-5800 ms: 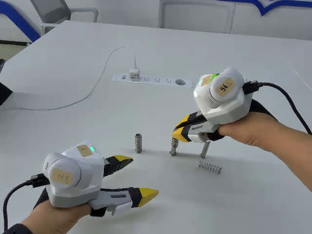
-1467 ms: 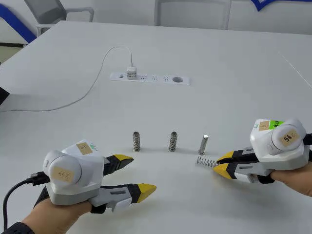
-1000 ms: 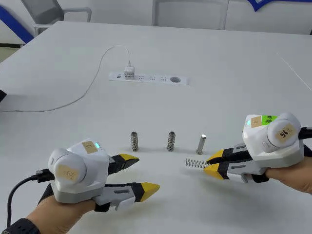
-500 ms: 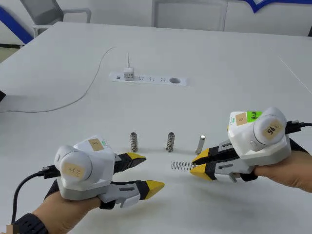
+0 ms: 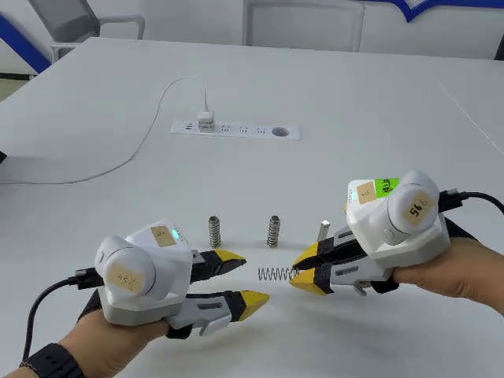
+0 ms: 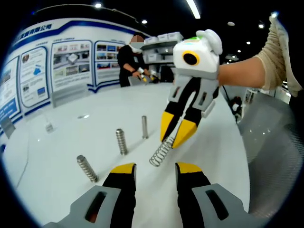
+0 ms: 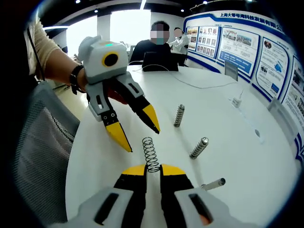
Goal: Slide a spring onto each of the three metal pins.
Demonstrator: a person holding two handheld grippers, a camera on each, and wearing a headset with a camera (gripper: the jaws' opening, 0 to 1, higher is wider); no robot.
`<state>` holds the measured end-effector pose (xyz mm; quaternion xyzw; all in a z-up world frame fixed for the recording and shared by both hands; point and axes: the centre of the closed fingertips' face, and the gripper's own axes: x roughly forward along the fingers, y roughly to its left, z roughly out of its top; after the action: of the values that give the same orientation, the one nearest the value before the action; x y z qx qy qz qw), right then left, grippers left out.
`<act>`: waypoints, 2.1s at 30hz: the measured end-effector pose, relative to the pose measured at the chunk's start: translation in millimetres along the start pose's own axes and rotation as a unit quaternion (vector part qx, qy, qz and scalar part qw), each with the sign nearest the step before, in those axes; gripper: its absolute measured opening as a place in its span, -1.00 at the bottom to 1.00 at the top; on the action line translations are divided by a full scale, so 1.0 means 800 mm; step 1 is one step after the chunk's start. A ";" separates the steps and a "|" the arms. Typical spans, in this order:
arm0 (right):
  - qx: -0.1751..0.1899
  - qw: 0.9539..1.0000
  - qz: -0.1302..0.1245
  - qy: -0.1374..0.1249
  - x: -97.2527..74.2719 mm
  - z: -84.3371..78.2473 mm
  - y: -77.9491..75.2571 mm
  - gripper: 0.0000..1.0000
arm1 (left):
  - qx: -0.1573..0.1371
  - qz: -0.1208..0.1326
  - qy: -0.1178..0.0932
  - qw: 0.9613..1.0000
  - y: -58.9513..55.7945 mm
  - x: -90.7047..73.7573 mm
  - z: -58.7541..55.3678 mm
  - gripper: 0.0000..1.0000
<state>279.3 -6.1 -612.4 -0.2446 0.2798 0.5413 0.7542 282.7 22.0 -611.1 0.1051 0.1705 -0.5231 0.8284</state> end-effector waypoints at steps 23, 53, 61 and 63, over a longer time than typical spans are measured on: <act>-0.022 1.000 0.019 0.007 -0.002 0.007 0.011 -0.77 | 0.032 -0.018 0.003 0.999 -0.012 0.003 0.002 -0.71; -0.020 0.998 0.029 -0.043 -0.007 0.058 0.023 -0.77 | 0.036 -0.020 0.011 0.999 -0.016 0.006 -0.004 -0.77; -0.019 0.998 0.030 -0.054 -0.004 0.068 0.025 -0.77 | 0.034 -0.021 0.007 0.999 -0.016 0.007 -0.001 -0.77; -0.019 0.998 0.030 -0.054 -0.003 0.068 0.026 -0.77 | 0.033 -0.022 0.008 0.999 -0.016 0.008 -0.001 -0.77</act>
<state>267.5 34.8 -572.3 -0.2212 0.2356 0.5810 0.7470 273.3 11.6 -614.3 0.1328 0.1620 -0.5454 0.8116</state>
